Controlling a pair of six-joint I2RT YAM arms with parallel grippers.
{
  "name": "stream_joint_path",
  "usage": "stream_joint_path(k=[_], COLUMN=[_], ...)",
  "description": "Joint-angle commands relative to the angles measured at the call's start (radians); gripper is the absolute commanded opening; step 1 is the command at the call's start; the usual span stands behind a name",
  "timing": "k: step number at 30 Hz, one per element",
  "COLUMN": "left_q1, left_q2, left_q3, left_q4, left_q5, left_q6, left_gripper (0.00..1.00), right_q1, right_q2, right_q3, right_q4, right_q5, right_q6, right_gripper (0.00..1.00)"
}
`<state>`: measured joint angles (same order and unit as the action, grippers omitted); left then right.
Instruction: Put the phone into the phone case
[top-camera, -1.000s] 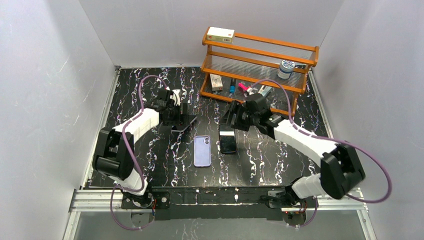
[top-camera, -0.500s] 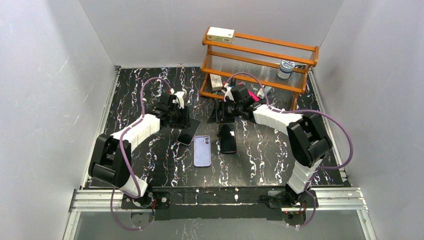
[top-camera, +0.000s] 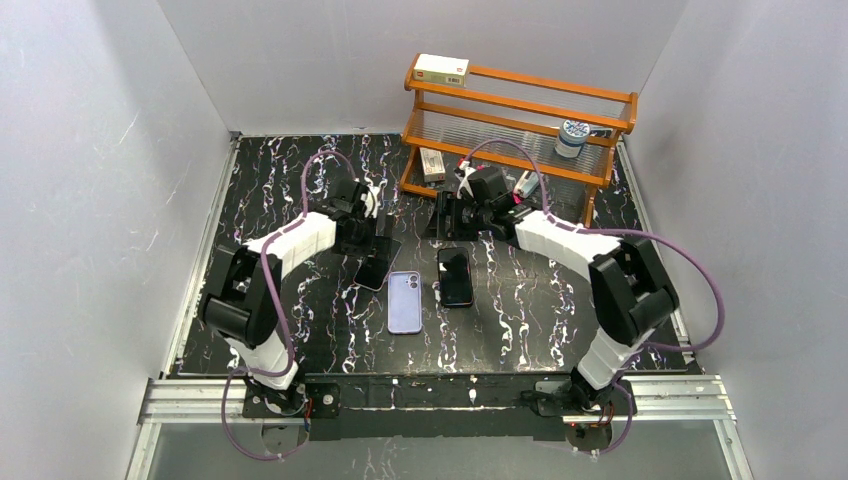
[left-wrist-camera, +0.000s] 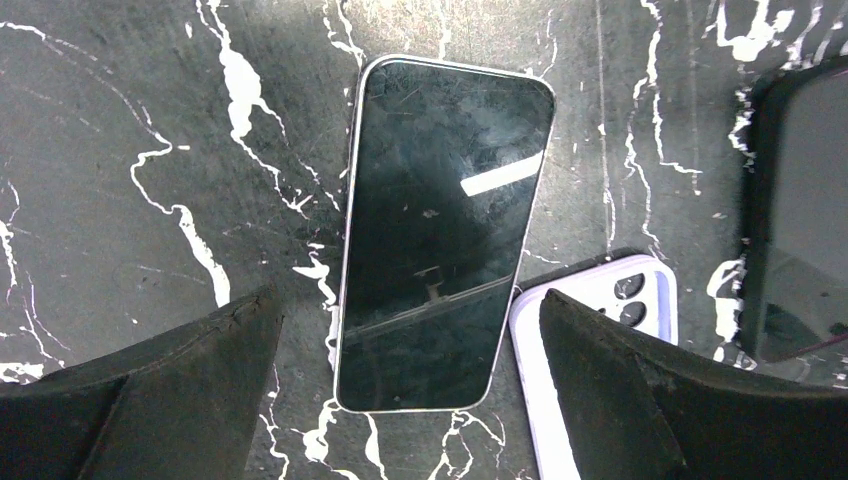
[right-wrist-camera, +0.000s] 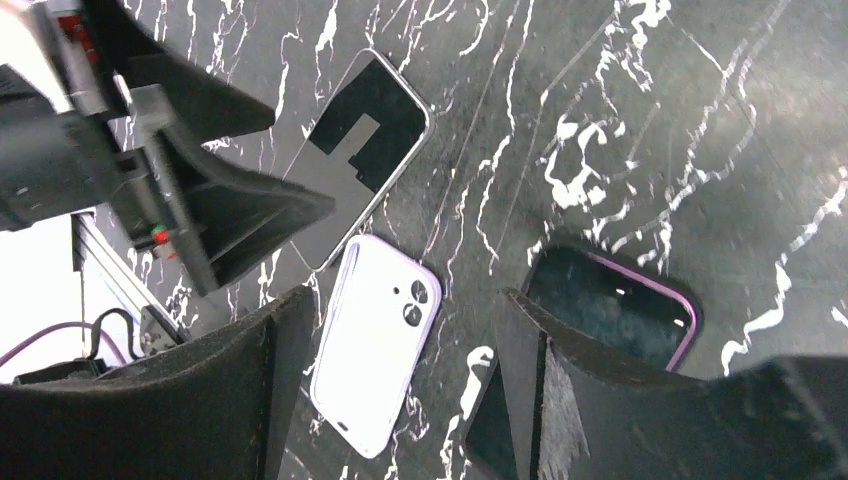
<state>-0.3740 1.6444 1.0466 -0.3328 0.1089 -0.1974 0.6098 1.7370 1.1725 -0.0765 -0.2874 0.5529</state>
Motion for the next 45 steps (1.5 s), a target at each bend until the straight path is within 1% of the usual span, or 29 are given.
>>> stream_joint_path(k=[1, 5, 10, 15, 17, 21, 24, 26, 30, 31, 33, 34, 36, 38, 40, 41, 45], left_q1=[-0.04, -0.058, -0.084, -0.101, -0.101, -0.101, -0.103, -0.107, -0.119, -0.124, -0.136, -0.137, -0.137, -0.137, -0.137, -0.137, -0.137], left_q2=[0.06, 0.112, 0.148, 0.174, 0.18, 0.188, 0.202, 0.205, 0.206, 0.205, 0.193, 0.186, 0.176, 0.166, 0.154, 0.146, 0.13], left_q3=[0.088, 0.137, 0.159, 0.154, 0.152, 0.141, 0.142, 0.14, 0.129, 0.127, 0.116, 0.111, 0.112, 0.113, 0.108, 0.106, 0.101], left_q4=[-0.09, -0.128, -0.149, -0.177, -0.198, -0.21, -0.214, -0.214, -0.211, -0.21, -0.206, -0.203, -0.204, -0.202, -0.192, -0.186, -0.172], left_q5=[-0.084, -0.094, -0.095, -0.095, -0.126, -0.111, -0.109, -0.078, -0.041, -0.027, -0.032, -0.027, -0.027, -0.011, 0.002, 0.002, 0.007], left_q6=[0.054, 0.074, 0.092, 0.095, 0.094, 0.099, 0.102, 0.104, 0.108, 0.113, 0.119, 0.125, 0.134, 0.148, 0.157, 0.155, 0.145], left_gripper=[0.98, 0.98, 0.98, 0.98, 0.98, 0.98, 0.91, 0.86, 0.68, 0.67, 0.68, 0.66, 0.59, 0.55, 0.45, 0.41, 0.4], right_q1=[-0.002, -0.004, -0.002, -0.002, -0.002, -0.003, -0.003, -0.002, -0.002, -0.003, -0.002, -0.002, -0.002, -0.003, -0.003, -0.005, -0.01], right_q2=[-0.139, -0.206, -0.25, -0.259, -0.263, -0.284, -0.293, -0.297, -0.307, -0.307, -0.302, -0.299, -0.298, -0.3, -0.303, -0.305, -0.309], right_q3=[-0.069, -0.124, -0.168, -0.177, -0.178, -0.195, -0.206, -0.21, -0.223, -0.226, -0.224, -0.221, -0.217, -0.217, -0.221, -0.225, -0.229], right_q4=[0.041, 0.034, 0.029, 0.026, 0.022, 0.029, 0.035, 0.033, 0.048, 0.058, 0.061, 0.06, 0.062, 0.068, 0.068, 0.068, 0.104], right_q5=[0.067, 0.105, 0.135, 0.125, 0.123, 0.133, 0.141, 0.142, 0.129, 0.119, 0.102, 0.095, 0.086, 0.083, 0.081, 0.081, 0.073], right_q6=[0.063, 0.057, 0.051, 0.053, 0.051, 0.051, 0.05, 0.051, 0.071, 0.078, 0.088, 0.093, 0.103, 0.114, 0.127, 0.141, 0.184], right_gripper=[0.75, 0.77, 0.77, 0.77, 0.77, 0.77, 0.77, 0.77, 0.77, 0.77, 0.77, 0.77, 0.77, 0.77, 0.77, 0.77, 0.77])
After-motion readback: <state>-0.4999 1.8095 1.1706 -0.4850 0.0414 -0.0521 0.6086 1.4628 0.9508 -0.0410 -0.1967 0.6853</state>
